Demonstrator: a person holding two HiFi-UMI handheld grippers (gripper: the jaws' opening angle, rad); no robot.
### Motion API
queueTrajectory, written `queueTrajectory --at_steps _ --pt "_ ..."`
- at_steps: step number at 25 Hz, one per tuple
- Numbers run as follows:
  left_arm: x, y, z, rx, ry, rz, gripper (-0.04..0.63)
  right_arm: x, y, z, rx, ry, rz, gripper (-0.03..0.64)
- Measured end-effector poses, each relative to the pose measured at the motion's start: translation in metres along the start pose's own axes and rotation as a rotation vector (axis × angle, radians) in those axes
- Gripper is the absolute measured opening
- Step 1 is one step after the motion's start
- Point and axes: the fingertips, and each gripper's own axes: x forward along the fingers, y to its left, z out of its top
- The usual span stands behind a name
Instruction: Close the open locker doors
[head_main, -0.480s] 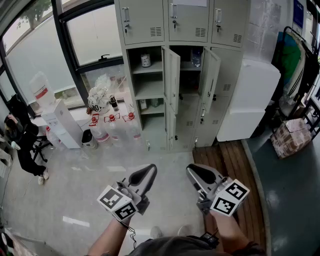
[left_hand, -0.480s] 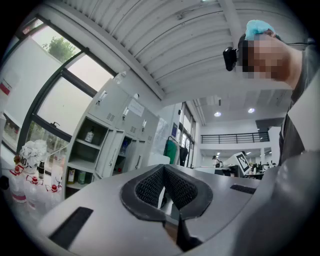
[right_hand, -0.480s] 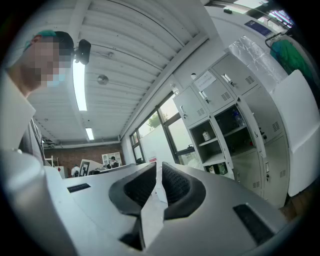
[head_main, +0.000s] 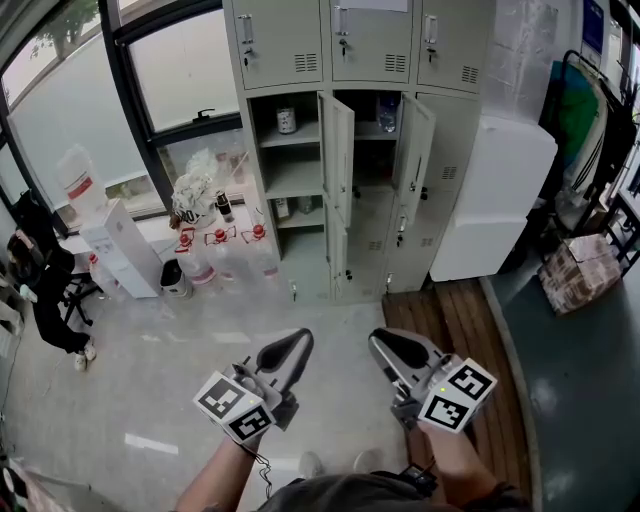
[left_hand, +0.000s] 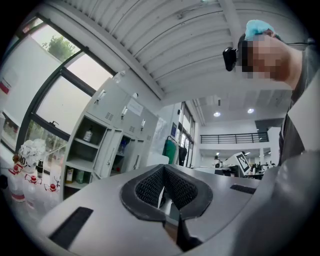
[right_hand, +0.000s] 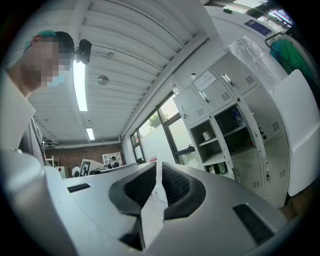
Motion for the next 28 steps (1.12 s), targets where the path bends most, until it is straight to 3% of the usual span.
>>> queueTrajectory --at_steps 28 --pt "0.04 -0.067 -0.018 0.044 -0.01 0.101 0.008 -0.069 -0.029 0.013 0.034 0.001 0.119 0.041"
